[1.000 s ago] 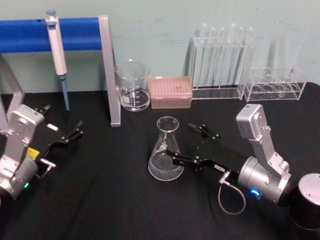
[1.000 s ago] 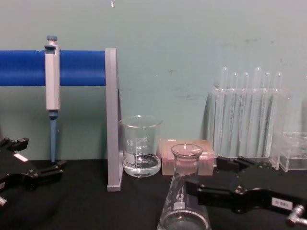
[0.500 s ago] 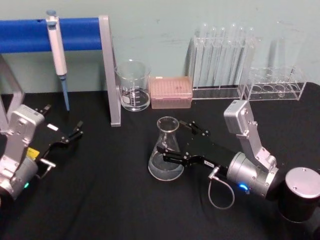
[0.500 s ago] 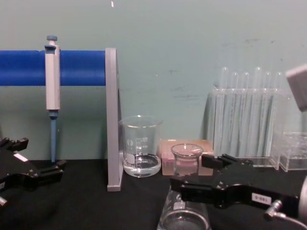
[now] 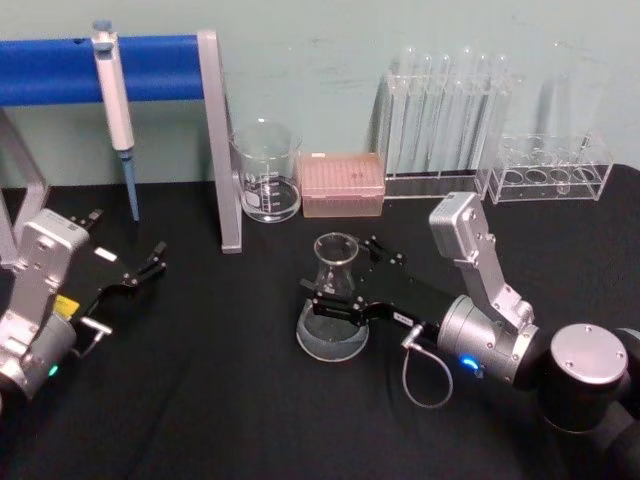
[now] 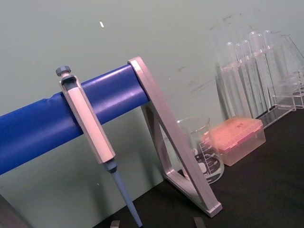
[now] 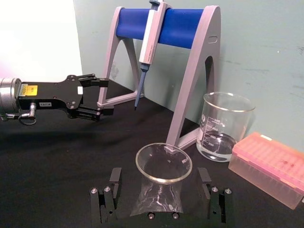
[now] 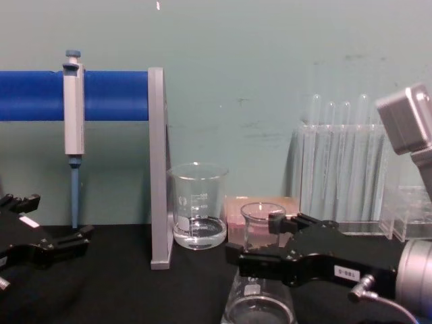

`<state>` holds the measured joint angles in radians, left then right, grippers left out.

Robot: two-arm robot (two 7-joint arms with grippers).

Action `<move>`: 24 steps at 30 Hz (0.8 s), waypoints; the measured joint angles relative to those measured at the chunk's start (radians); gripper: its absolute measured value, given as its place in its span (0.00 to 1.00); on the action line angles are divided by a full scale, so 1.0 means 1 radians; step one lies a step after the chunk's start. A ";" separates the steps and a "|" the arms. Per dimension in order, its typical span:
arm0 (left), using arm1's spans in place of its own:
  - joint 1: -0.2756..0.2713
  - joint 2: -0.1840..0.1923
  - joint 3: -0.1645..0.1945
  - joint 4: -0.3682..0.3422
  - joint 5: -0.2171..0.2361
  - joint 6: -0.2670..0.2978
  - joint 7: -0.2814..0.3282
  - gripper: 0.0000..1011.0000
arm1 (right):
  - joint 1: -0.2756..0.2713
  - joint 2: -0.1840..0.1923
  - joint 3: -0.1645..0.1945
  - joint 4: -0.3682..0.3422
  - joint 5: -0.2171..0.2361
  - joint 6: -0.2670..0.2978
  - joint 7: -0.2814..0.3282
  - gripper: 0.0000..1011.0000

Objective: Grasp the erlenmeyer flask with one hand, shake it three times, then place it back.

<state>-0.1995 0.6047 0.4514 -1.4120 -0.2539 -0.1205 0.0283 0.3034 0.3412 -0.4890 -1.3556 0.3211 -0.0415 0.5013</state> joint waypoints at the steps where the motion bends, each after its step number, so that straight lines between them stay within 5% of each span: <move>1: 0.000 0.000 0.000 0.000 0.000 0.000 0.000 0.99 | 0.003 -0.003 -0.001 0.004 -0.001 -0.001 0.001 0.99; 24: 0.000 0.000 0.000 0.000 0.000 0.000 0.000 0.99 | 0.016 -0.018 -0.003 0.026 -0.008 -0.002 0.007 0.99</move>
<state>-0.1995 0.6047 0.4514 -1.4120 -0.2539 -0.1205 0.0283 0.3197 0.3234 -0.4922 -1.3297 0.3135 -0.0432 0.5081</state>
